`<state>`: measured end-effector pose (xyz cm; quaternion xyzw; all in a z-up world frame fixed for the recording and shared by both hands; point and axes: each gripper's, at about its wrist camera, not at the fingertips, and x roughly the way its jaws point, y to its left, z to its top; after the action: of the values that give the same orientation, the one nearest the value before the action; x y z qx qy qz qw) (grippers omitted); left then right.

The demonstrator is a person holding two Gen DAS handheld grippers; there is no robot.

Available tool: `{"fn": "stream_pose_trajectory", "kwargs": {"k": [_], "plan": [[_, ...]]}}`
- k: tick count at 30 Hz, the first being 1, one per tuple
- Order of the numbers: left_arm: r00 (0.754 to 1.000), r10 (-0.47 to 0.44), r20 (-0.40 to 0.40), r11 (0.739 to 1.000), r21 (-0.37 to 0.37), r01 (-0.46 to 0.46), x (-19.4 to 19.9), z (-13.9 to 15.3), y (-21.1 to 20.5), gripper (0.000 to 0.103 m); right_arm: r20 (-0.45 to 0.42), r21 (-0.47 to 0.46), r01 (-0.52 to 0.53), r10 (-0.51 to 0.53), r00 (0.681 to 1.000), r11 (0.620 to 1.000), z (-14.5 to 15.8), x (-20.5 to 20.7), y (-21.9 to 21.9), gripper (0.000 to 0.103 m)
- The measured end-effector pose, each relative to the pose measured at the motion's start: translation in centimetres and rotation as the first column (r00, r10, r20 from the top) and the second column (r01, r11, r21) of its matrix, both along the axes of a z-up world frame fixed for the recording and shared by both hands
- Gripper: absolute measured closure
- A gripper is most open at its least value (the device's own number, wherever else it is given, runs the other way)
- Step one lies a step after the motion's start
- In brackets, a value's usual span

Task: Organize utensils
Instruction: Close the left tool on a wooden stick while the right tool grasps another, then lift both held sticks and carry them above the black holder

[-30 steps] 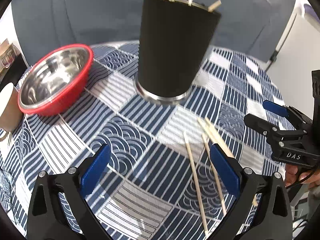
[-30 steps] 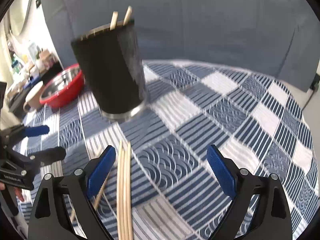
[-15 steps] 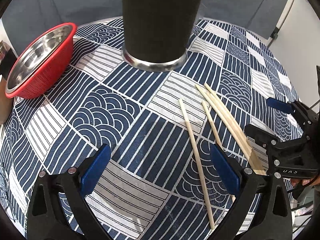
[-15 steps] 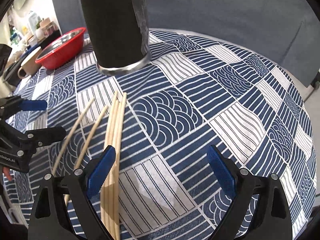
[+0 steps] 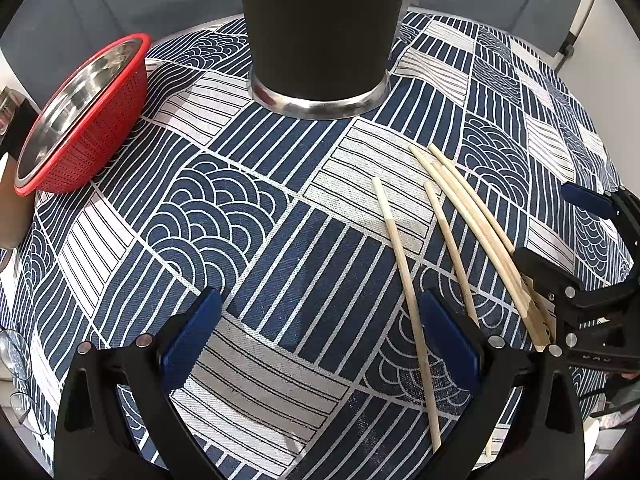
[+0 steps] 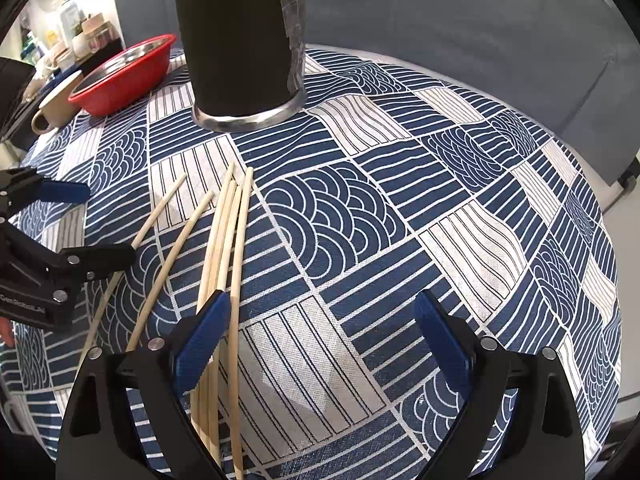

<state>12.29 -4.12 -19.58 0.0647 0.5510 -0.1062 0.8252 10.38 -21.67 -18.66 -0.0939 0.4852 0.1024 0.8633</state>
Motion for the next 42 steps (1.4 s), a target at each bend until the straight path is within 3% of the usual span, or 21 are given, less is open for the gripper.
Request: {"fn": "stream_pose_trajectory", "kwargs": {"k": [11, 15, 20, 21, 29, 32, 37, 42], "plan": [[0.999, -0.005, -0.032, 0.999, 0.039, 0.006, 0.5, -0.4, -0.3, 0.005, -0.091, -0.018, 0.038, -0.040, 0.995, 0.999, -0.4, 0.9, 0.0, 0.016], [0.999, -0.002, -0.050, 0.999, 0.038, 0.004, 0.0, -0.2, 0.5, 0.008, -0.130, 0.043, 0.029, -0.024, 0.991, 0.999, 0.0, 0.8, -0.2, 0.045], [0.997, -0.004, -0.083, 0.999, 0.044, 0.008, -0.3, 0.6, 1.1, 0.032, -0.147, 0.031, 0.015, -0.011, 0.989, 0.999, 0.5, 0.8, 0.1, 0.090], [0.997, -0.004, -0.083, 0.999, 0.042, 0.007, -0.4, 0.7, 1.5, 0.035, -0.150, 0.026, 0.026, -0.021, 0.989, 0.999, 0.5, 0.9, 0.0, 0.094], [0.995, 0.001, -0.095, 1.000, 0.023, 0.002, -0.9, 1.5, 4.1, 0.084, -0.192, 0.041, 0.087, -0.078, 0.978, 0.995, 0.6, 1.5, -1.6, 0.099], [0.993, 0.027, -0.114, 1.000, -0.009, -0.028, -1.0, 1.6, 5.5, 0.096, -0.213, 0.076, 0.116, -0.097, 0.972, 0.990, 0.6, 1.8, -2.5, 0.099], [0.989, 0.033, -0.144, 0.999, -0.012, -0.035, -1.5, 1.7, 6.3, 0.098, -0.262, 0.160, 0.193, -0.147, 0.954, 0.968, 0.9, 2.0, -4.3, 0.099], [0.987, 0.054, -0.150, 0.998, -0.024, -0.058, -2.5, 2.0, 6.6, 0.098, -0.251, 0.184, 0.216, -0.167, 0.954, 0.959, 1.7, 1.8, -5.3, 0.099]]}}
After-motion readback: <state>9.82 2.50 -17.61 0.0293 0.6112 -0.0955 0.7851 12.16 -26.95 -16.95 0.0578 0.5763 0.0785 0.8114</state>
